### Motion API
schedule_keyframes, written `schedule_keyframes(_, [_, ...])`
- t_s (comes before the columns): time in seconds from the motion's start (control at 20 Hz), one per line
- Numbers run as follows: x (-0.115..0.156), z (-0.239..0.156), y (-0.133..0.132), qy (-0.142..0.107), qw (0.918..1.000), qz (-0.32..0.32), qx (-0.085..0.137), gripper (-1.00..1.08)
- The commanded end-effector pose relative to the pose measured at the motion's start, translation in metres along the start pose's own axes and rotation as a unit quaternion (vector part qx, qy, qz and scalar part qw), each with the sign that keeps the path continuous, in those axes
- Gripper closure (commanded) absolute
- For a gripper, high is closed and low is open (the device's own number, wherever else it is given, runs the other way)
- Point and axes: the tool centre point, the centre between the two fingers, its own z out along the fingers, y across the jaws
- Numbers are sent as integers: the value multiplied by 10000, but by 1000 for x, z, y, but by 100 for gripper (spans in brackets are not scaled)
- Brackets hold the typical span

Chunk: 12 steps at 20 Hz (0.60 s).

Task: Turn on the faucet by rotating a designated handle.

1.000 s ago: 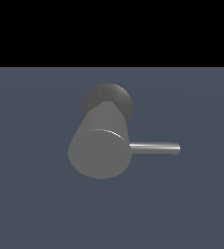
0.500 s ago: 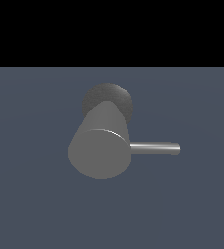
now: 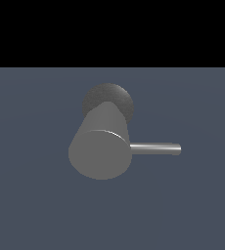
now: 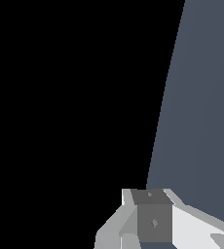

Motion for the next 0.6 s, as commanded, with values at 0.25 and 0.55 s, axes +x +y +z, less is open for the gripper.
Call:
schedule_keyframes(0.25, [37,-42,46,964,9872,854,943,108])
schedule_keyframes(0.55, [57,-71,102,1706,9594,1663,1512,108])
